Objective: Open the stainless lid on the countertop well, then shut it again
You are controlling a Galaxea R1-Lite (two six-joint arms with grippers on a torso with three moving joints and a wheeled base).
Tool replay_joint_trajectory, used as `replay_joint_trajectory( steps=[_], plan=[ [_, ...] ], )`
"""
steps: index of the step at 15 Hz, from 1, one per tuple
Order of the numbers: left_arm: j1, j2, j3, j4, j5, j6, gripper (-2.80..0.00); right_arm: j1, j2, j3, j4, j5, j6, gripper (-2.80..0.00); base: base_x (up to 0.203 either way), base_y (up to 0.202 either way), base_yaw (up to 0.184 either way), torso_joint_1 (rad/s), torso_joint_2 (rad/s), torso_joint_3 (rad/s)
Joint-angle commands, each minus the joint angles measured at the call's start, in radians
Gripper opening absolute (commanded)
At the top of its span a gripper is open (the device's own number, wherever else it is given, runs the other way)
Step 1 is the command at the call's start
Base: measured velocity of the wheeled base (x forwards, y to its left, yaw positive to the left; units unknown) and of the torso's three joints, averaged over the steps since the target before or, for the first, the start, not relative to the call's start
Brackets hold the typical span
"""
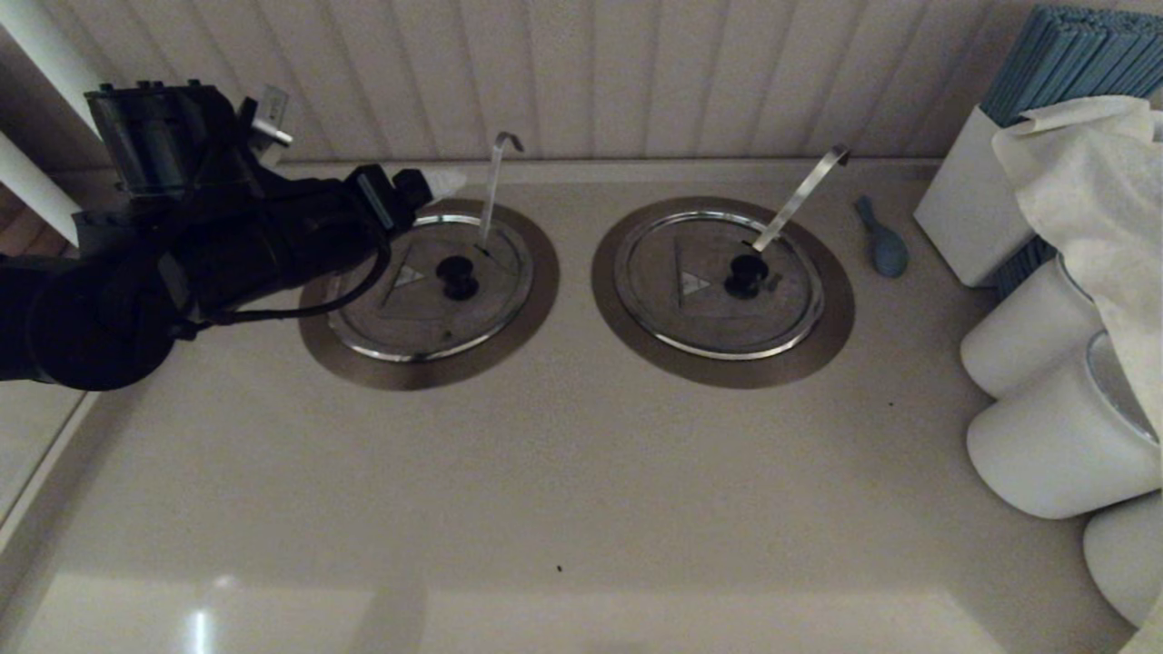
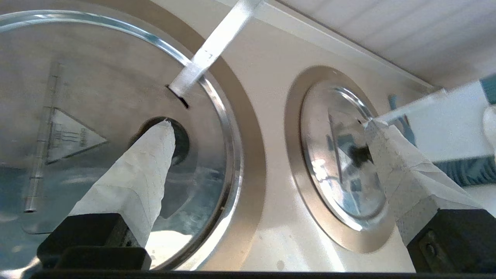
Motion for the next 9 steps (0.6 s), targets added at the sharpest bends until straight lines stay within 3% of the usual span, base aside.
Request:
replay_joint_trajectory(
  steps=[1,2,6,7,8,9],
  plan=[
    [0.007,-0.002,0.001,0.000,0.014,0.009,0.00,0.000,0.001,0.000,0.000,0.000,0.000,0.00,0.000,0.000,0.000,0.000,0.00,0.000],
    [0.017,-0.004,0.001,0.009,0.020,0.034,0.00,0.000,0.001,0.000,0.000,0.000,0.000,0.00,0.000,0.000,0.000,0.000,0.00,0.000],
    [0.053,-0.027,0.014,0.049,0.038,0.257,0.00,0.000,0.001,0.000,0.000,0.000,0.000,0.00,0.000,0.000,0.000,0.000,0.00,0.000],
    [0.053,-0.050,0.037,0.055,0.064,0.353,-2.80,0.000,0.001,0.000,0.000,0.000,0.000,0.00,0.000,0.000,0.000,0.000,0.00,0.000],
    [0.053,-0.084,0.052,0.067,0.090,0.416,-2.80,0.000,0.001,0.000,0.000,0.000,0.000,0.00,0.000,0.000,0.000,0.000,0.00,0.000],
    [0.053,-0.123,0.058,0.095,0.103,0.428,-2.80,0.000,0.001,0.000,0.000,0.000,0.000,0.00,0.000,0.000,0.000,0.000,0.00,0.000]
  ],
)
